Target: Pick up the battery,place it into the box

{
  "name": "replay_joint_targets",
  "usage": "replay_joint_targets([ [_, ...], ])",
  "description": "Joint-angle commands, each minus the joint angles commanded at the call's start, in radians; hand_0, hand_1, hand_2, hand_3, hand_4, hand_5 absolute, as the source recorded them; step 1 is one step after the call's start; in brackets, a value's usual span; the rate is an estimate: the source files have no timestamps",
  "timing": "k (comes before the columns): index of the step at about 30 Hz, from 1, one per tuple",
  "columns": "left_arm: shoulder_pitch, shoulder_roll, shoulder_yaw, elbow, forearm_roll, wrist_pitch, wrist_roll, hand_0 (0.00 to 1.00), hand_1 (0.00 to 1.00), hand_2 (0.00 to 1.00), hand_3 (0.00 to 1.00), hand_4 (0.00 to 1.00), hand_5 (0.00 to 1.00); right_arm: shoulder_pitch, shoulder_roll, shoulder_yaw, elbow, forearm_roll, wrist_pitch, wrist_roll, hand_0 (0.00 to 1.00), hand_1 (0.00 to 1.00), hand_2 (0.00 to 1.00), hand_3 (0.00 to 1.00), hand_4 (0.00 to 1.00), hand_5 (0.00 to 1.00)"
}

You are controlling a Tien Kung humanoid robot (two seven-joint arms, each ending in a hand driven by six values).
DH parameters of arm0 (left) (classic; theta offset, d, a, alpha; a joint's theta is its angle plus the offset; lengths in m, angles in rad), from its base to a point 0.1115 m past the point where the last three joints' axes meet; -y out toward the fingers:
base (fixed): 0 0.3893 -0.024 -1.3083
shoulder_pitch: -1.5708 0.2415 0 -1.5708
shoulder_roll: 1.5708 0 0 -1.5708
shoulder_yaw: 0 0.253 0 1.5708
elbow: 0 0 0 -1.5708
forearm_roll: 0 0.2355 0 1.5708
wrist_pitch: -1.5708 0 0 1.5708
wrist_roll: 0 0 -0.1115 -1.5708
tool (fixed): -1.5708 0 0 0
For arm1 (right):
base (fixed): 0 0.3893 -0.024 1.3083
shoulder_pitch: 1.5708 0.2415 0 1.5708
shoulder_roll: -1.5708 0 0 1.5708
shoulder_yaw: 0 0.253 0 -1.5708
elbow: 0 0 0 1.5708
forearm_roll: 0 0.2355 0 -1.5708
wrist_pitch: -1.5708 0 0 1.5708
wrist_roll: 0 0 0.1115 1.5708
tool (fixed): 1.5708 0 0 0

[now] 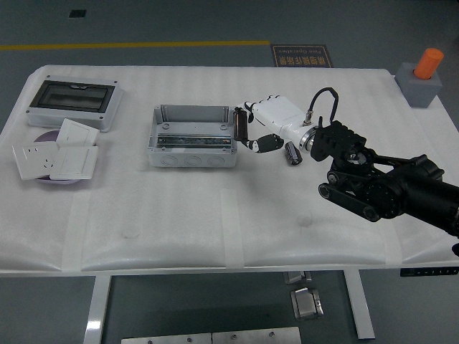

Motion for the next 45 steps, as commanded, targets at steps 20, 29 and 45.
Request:
replay_joint_targets([
  [20, 0.001, 0.003, -0.03, 0.002, 0.033, -0.009, 0.014, 0.596, 0.619, 0.467, 0.608, 0.424, 0.464, 0.045, 0.117, 0.002, -0.081, 0.046, 0.064, -0.031, 0.778, 0.657, 0.617, 0.643, 0.52, 0.366],
  [29, -0.002, 0.003, -0.032, 0.002, 0.038, -0.01, 0.015, 0.596, 0.619, 0.467, 0.609, 0.424, 0.462, 0.043, 0.145, -0.011, -0.09, 0.037, 0.068, -0.045, 0.879, 0.773, 0.775, 0.842, 0.933, 0.638],
  [45, -0.003, -0.001, -0.02, 0.002, 0.016, -0.007, 0.009, 0.595, 0.619, 0.446, 0.608, 0.421, 0.458, 0.037, 0.066, -0.032, -0.091, 0.046, 0.067, -0.043, 0.943, 0.834, 0.83, 0.91, 0.998, 0.719],
])
